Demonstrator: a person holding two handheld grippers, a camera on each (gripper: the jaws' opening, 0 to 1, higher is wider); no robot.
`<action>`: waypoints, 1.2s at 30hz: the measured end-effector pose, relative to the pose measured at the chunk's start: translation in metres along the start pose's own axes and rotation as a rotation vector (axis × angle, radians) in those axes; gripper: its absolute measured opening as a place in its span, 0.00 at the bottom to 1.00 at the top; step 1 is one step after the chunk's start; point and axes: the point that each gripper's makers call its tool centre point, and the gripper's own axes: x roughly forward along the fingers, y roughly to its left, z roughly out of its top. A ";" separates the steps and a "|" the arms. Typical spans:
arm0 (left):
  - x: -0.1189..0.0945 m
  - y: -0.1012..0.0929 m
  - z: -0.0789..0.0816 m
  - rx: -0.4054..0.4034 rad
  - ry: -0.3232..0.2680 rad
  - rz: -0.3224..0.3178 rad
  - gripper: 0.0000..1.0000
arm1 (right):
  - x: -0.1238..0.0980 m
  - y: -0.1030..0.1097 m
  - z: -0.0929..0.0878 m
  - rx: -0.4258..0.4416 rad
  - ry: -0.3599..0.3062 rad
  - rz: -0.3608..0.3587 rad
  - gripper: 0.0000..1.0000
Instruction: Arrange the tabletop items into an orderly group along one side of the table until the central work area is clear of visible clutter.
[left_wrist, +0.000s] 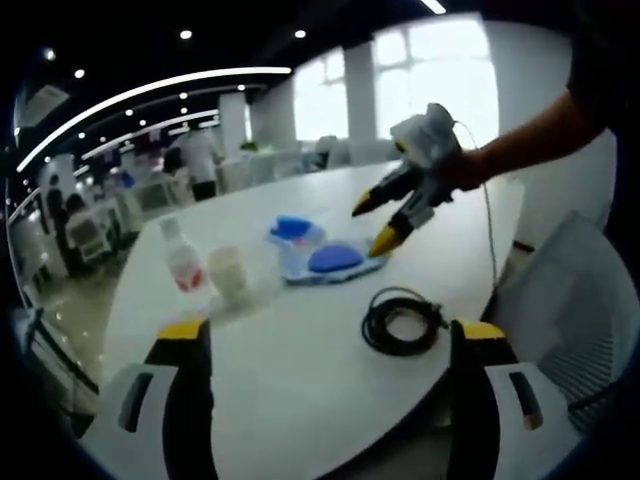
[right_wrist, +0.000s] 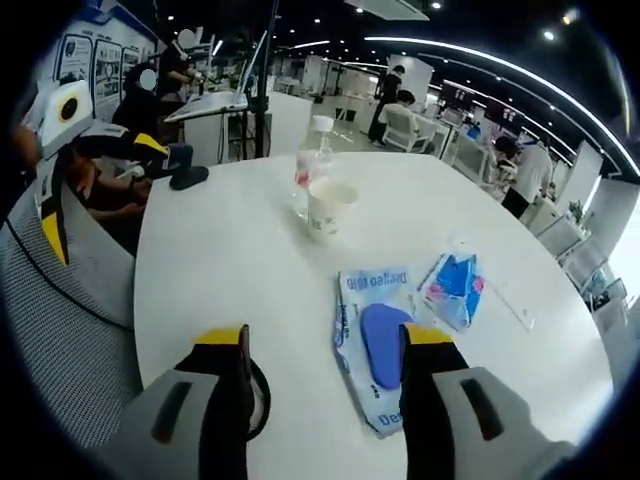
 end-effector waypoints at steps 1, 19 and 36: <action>0.000 0.000 0.000 0.000 -0.001 0.002 0.97 | 0.000 -0.002 0.000 0.002 0.000 -0.004 0.61; 0.000 0.001 0.006 -0.022 -0.017 -0.004 0.90 | -0.014 -0.033 -0.016 0.106 0.023 -0.139 0.79; 0.010 0.007 -0.005 -0.053 0.069 -0.033 0.74 | -0.029 -0.037 -0.052 0.341 0.016 -0.225 1.00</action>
